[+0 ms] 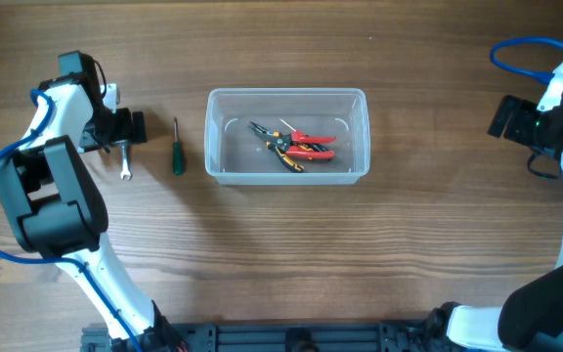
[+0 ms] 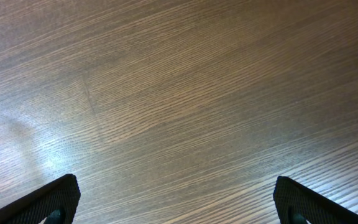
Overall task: Pack container
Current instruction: 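Lower the left gripper and close it on the wrench's box end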
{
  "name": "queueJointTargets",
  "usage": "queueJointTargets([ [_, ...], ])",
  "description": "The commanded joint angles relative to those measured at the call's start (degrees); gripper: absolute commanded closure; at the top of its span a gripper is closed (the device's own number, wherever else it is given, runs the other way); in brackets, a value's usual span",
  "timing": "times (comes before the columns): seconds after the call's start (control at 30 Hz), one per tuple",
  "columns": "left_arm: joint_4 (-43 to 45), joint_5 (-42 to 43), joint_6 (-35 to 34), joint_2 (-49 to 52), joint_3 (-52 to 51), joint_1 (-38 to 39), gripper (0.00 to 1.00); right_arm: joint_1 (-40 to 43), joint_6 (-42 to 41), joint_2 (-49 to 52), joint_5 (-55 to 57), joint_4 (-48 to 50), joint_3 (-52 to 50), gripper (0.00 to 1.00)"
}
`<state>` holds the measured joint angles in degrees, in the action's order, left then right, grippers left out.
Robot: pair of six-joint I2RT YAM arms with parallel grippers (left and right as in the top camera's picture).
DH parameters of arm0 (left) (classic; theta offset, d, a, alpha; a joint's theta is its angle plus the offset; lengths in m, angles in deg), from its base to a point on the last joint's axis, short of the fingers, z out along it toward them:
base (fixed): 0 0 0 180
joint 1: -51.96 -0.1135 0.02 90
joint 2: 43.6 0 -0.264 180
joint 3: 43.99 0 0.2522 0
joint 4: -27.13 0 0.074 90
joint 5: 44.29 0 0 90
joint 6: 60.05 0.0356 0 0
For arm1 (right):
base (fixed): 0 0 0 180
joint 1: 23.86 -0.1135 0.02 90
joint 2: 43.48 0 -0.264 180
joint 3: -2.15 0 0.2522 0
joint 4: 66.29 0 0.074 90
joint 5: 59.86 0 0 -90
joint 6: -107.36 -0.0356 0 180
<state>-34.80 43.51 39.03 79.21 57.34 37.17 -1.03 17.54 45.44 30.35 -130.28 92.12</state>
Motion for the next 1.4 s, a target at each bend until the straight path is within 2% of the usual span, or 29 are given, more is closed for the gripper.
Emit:
queueJointTargets([
  [0.0,-1.11,0.61,-0.59,1.81,0.57,-0.07,0.00,0.17,-0.74,0.00,-0.28,0.13,-0.09,0.00],
  [0.27,-1.90,-2.27,-0.81,1.81,0.57,-0.07,0.00,0.17,-0.74,0.00,-0.28,0.13,-0.09,0.00],
  [1.0,-1.99,-2.40,-0.81,1.81,0.57,-0.07,0.00,0.17,-0.74,0.00,-0.26,0.13,-0.09,0.00],
  [1.23,-1.75,-2.40,-0.76,1.81,0.57,-0.07,0.28,0.17,-0.76,0.00,-0.28,0.13,-0.09,0.00],
  [1.37,-1.05,-2.40,-0.74,1.81,0.57,-0.07,0.29,0.17,-0.72,0.00,-0.28,0.13,-0.09,0.00],
])
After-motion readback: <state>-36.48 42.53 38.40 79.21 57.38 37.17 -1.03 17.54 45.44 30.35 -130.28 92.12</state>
